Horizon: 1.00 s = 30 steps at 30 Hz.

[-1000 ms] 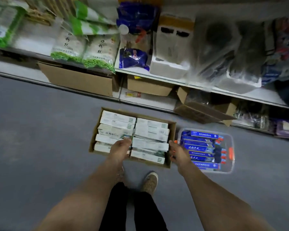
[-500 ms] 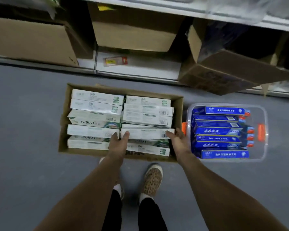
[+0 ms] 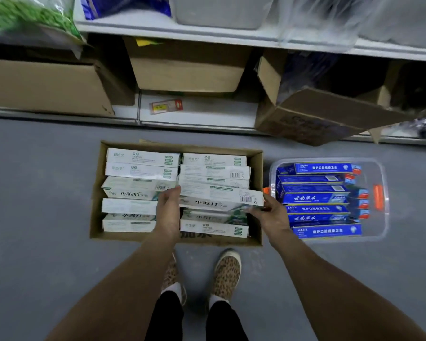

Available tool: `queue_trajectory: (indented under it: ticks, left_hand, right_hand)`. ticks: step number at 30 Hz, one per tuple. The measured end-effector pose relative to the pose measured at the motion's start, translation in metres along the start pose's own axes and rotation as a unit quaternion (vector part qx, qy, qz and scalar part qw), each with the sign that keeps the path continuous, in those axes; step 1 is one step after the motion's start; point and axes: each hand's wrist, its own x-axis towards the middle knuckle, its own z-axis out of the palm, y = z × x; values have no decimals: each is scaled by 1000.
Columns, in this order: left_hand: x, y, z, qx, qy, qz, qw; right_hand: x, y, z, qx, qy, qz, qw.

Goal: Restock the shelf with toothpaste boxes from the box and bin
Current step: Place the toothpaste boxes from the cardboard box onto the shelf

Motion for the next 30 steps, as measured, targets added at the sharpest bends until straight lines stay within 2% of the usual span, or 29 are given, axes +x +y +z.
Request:
queue_trajectory:
  ticks: [2, 5, 9, 15, 22, 25, 30]
  left_hand:
    - [-9, 24, 3, -9, -17, 6, 1000]
    - [-14, 49, 9, -17, -49, 29, 998]
    - [-6, 56, 17, 28, -37, 60, 997]
    - [40, 16, 21, 110, -50, 85, 989]
    - [102, -17, 20, 248, -27, 111, 962]
    - [114, -24, 21, 296, -25, 143, 944]
    - [104, -29, 23, 342, 24, 213, 915]
  right_hand:
    - [-8, -11, -12, 56, -32, 8, 998]
    - [-17, -19, -26, 195, -63, 64, 977]
    - [-17, -18, -29, 282, -16, 107, 953]
    - [-4, -5, -12, 382, 20, 132, 914]
    - [10, 14, -4, 418, 46, 133, 898]
    - [12, 22, -4, 409, 57, 138, 900]
    - [11, 26, -6, 400, 58, 150, 902]
